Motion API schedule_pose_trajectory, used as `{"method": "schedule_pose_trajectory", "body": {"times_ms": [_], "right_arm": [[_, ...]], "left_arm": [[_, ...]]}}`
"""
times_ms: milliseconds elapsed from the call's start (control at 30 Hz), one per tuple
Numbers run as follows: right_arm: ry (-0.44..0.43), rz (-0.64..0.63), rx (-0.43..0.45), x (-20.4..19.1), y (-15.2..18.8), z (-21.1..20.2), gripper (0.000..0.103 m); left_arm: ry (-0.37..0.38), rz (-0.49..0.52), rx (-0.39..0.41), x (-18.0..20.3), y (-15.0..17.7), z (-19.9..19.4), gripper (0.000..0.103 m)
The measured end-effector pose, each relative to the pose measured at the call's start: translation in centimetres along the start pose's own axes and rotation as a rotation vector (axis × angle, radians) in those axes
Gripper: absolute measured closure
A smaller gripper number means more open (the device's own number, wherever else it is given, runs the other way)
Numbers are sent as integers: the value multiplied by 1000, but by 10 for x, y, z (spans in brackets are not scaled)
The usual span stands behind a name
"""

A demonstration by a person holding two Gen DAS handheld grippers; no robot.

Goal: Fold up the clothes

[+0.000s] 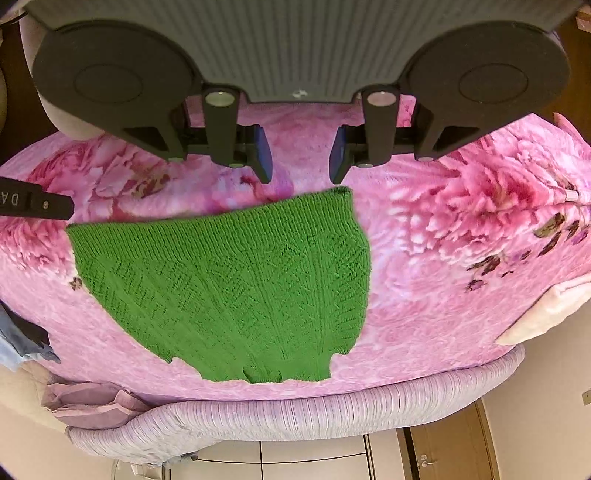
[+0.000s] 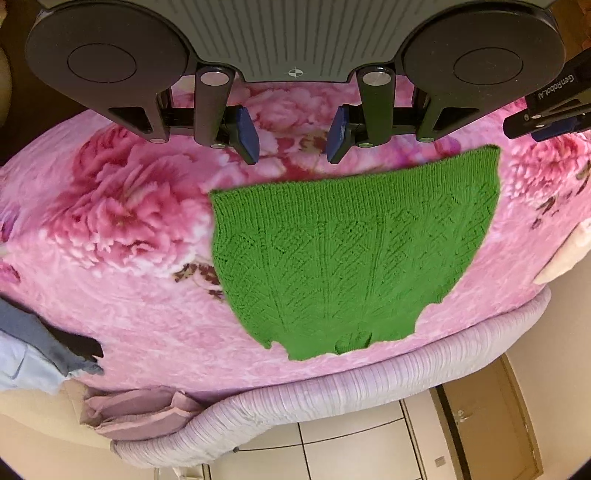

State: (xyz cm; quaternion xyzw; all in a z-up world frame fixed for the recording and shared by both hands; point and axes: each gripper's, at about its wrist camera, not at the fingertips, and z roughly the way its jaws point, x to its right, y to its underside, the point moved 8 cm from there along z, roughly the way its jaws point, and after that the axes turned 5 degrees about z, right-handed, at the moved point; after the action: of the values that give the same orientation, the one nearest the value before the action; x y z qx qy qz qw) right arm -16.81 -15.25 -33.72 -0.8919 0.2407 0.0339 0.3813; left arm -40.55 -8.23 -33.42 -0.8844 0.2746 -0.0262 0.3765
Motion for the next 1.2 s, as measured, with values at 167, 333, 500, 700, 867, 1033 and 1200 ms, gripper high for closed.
{"method": "schedule_pose_trajectory", "body": {"times_ms": [167, 333, 500, 700, 867, 1033, 1200], "right_arm": [[-7, -20, -9, -6, 9, -5, 58], [-18, -34, -12, -12, 12, -8, 58], [-16, -35, -7, -13, 12, -10, 58], [-14, -27, -10, -11, 12, -9, 58], [-11, -24, -12, -9, 12, -7, 58], [-13, -21, -15, -10, 9, -2, 58], [-8, -4, 38, -9, -6, 7, 58]], "left_arm": [[6, 1, 4, 2, 5, -6, 72], [7, 1, 7, 3, 7, -10, 72], [6, -3, 9, 3, 7, -12, 71], [4, -1, 7, 2, 7, -11, 71], [2, -1, 2, 2, 7, -10, 71], [-4, -14, -6, -2, 5, -6, 71], [-2, -30, -15, -11, 2, 4, 71]]}}
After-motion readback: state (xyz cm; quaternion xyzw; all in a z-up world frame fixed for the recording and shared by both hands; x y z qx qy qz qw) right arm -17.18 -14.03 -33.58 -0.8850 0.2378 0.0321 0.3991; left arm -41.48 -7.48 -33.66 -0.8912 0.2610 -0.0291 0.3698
